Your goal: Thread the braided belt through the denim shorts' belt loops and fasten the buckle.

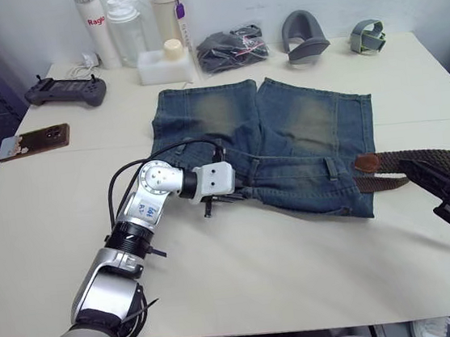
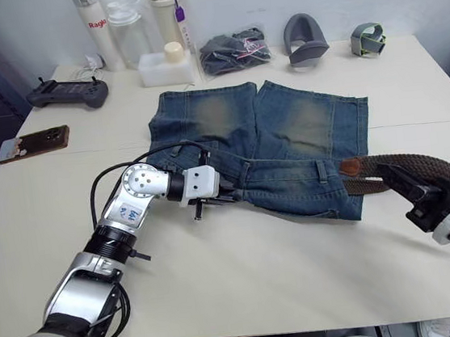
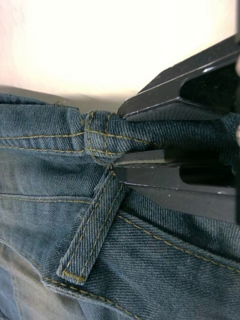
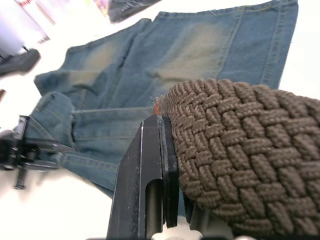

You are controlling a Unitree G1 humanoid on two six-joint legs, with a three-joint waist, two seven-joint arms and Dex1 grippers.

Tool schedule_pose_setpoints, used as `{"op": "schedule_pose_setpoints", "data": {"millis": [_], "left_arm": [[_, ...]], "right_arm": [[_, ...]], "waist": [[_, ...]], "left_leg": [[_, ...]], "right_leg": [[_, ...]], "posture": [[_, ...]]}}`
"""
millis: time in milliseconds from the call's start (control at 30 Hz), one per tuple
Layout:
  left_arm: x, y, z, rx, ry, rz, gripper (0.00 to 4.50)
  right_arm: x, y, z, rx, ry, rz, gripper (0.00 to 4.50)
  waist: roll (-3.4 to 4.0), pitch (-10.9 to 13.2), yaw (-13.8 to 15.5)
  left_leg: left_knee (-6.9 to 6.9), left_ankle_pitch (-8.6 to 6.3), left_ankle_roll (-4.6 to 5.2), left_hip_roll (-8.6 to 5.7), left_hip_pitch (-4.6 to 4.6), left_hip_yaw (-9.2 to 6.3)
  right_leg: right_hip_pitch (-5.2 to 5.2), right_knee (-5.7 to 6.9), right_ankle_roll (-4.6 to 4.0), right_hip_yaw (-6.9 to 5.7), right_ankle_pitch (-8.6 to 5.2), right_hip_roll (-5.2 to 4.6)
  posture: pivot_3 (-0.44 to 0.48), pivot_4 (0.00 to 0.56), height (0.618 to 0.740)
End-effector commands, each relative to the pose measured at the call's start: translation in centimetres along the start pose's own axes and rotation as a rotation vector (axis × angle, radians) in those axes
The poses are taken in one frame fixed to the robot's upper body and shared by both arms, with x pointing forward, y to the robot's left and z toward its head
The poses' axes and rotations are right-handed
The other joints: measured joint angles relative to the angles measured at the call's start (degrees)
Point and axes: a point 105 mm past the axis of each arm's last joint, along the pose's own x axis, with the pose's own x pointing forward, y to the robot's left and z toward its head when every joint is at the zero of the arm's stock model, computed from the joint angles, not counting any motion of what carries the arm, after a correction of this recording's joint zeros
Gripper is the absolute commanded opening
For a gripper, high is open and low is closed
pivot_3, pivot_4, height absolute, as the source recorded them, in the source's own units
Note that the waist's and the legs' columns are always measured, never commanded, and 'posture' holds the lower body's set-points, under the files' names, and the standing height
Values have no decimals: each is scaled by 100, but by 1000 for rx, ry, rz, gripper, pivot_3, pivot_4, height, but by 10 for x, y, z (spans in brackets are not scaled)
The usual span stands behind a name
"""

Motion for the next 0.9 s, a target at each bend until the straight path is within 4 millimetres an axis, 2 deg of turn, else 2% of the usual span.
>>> {"op": "schedule_pose_setpoints", "data": {"millis": [33, 167, 267, 300, 433, 533, 733, 900], "left_arm": [[-11, -15, -24, -139, 61, -85, 1397], [-39, 6, -17, -214, 0, -18, 3027], [-53, 8, -8, -277, -61, -31, 4313], [-57, 12, -4, -297, -83, -9, 4449], [-70, 28, 13, -370, -181, 98, 4449], [-74, 30, 21, -409, -222, 150, 4449], [-78, 22, 22, -433, -201, 205, 4449], [-85, 21, 18, -454, -177, 252, 4449]], "right_arm": [[6, 2, -2, 40, 38, 35, 0], [23, -13, 0, 78, 100, 56, 0], [32, -23, 3, 84, 131, 65, 0], [36, -26, 3, 88, 145, 74, 0], [49, -33, 3, 117, 188, 112, 0], [56, -27, 5, 146, 201, 172, 0], [66, -35, 0, 143, 240, 155, 0], [66, -35, 10, 185, 229, 174, 0]], "waist": [[-1, 0, -10], [0, 0, -44], [1, 2, -79], [2, 2, -81], [2, 5, -32], [4, 6, 9], [4, 6, 18], [6, 7, 18]], "left_leg": [[0, 0, 0, 0, 0, 0], [3, 0, 0, 0, -1, 1], [3, 1, 0, 0, -4, 1], [1, 1, 0, 0, -6, 1], [-1, 7, 6, -7, -10, 1], [0, 7, 9, -13, -10, 1], [-2, 7, 9, -17, -9, 0], [-2, 8, 9, -20, -10, -1]], "right_leg": [[0, 0, 0, 0, 0, 0], [-4, 5, 0, 1, 0, 0], [-8, 7, -1, 0, -1, 1], [-10, 7, -2, 0, -1, 1], [-8, 5, 4, -2, 2, -3], [-6, 3, 9, 2, 5, -8], [-2, 1, 10, 0, 5, -10], [-4, 2, 10, 0, 6, -13]], "posture": [[0, 150, 648], [0, 150, 648], [0, 150, 648], [0, 150, 648], [0, 150, 648], [0, 150, 648], [0, 150, 648], [0, 150, 648]]}}
